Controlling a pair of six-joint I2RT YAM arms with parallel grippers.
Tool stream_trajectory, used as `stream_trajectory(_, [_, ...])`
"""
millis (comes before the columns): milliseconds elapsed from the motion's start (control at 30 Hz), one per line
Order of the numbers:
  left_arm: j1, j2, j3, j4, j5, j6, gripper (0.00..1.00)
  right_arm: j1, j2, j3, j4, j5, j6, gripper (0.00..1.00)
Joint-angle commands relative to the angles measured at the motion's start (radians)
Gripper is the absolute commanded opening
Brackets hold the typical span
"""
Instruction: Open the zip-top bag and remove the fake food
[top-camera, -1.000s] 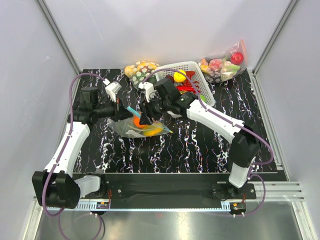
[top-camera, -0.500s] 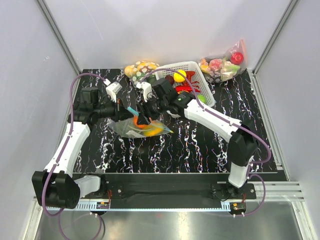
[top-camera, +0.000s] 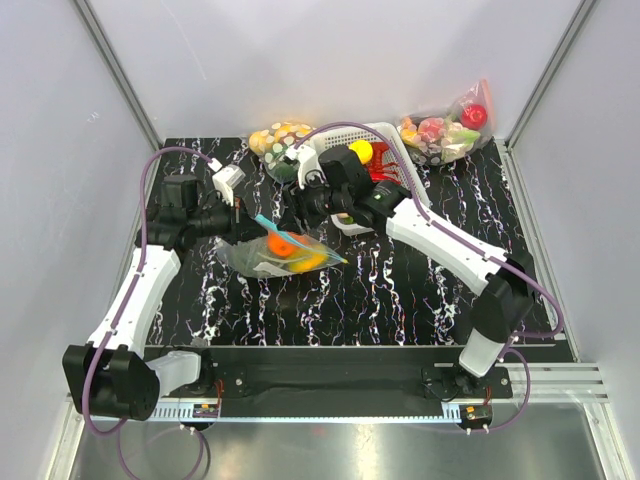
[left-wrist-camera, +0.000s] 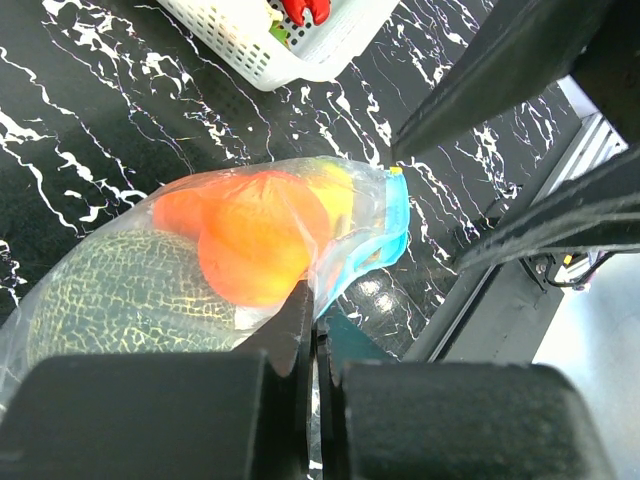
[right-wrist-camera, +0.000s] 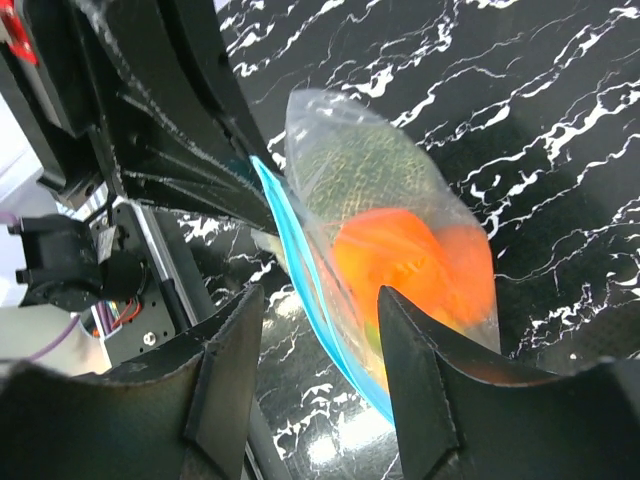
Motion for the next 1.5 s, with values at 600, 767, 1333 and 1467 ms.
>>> stream_trajectory(600, [-0.010,-0.040,0.024,0.039,0.001,0.016,0.00,-0.014,0.008,-0.023,0.055,-0.005,0.013,0.56])
stream_trajectory(767, [-0.008,-0.039,0.022,0.039,0.000,0.016,0.00,-0.012,0.020,-0.019,0.055,-0.008,0.012,0.55])
stream_trajectory(1333, [-0.010,-0.044,0.016,0.044,0.001,0.016,0.00,-0.001,0.065,0.014,0.008,0.009,-0.025,0.53])
stream_trajectory(1467, [-0.010,-0.042,0.019,0.044,0.004,0.016,0.00,0.000,0.065,0.001,0.014,0.033,-0.031,0.51])
